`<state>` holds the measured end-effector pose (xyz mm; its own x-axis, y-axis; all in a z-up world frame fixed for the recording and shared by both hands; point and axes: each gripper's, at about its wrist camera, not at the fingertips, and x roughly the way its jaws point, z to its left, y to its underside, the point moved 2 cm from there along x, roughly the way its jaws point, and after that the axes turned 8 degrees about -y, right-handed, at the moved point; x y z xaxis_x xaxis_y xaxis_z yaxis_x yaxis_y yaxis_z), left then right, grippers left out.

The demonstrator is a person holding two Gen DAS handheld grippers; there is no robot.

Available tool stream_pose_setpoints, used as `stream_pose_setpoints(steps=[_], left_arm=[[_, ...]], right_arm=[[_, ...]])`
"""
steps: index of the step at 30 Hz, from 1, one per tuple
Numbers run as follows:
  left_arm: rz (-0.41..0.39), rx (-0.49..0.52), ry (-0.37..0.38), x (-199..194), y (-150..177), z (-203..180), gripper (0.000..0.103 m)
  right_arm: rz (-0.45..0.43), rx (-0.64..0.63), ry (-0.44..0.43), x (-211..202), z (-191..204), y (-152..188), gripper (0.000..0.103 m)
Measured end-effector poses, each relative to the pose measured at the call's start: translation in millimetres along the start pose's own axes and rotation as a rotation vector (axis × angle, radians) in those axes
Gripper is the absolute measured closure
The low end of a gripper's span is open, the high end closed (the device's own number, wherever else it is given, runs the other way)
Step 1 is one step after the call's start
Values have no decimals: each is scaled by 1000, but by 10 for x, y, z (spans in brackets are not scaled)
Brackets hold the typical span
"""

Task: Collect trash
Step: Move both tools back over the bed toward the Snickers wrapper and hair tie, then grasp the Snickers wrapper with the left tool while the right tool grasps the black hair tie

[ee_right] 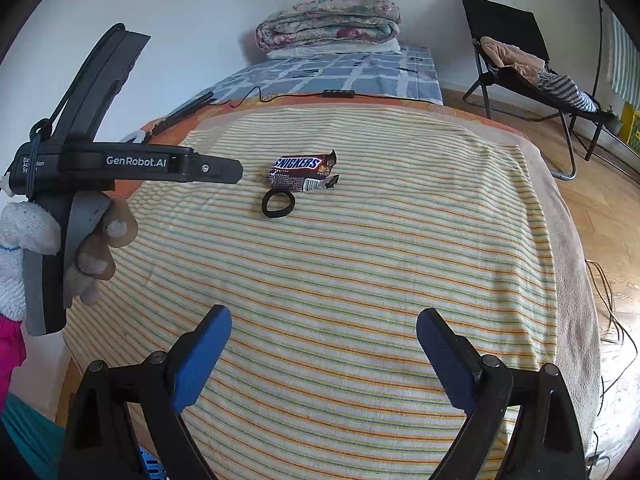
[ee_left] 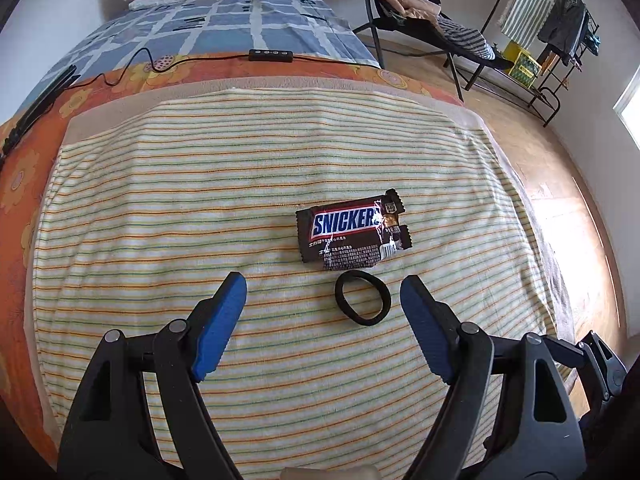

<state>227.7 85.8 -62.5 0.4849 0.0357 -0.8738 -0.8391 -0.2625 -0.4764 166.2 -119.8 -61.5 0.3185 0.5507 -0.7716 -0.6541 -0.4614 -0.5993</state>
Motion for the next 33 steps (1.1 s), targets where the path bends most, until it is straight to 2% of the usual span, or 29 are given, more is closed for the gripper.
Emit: stream_pose_setpoints(steps=[8,10,12,15,16,17,18,19,22,26,29,33], left_arm=[[43,-14,3,444,-195,-28,21],[28,-19,1,479,-226,-33,23],[18,-19,-9,491,-243,-27,33],[-2,13,-45,499,-273,-49,57],[-7,23,-42,501,-275,-60,68],[-11,27,-37,503,-274,-67,75],[-18,30,-38,501,-268,-71,77],[-24,33,-33,498,-259,-73,86],[-36,26,-23,493,-257,-53,93],[-49,-13,6,461,-276,46,96],[-59,-28,13,424,-292,119,97],[-76,-52,5,354,-303,239,97]], right_arm=[[-1,-39,-23,341,71,-142,8],[2,-40,-27,422,80,-175,8],[4,-43,-27,492,90,-208,8],[0,-44,-26,583,101,-266,10],[0,-45,-28,614,105,-283,10],[0,-43,-31,643,106,-304,11],[1,-39,-37,676,107,-326,11],[2,-33,-44,705,107,-346,11],[0,-17,-59,796,104,-416,14],[6,-9,-55,906,108,-493,17],[11,-6,-57,980,128,-542,23],[20,-8,-44,1081,176,-591,24]])
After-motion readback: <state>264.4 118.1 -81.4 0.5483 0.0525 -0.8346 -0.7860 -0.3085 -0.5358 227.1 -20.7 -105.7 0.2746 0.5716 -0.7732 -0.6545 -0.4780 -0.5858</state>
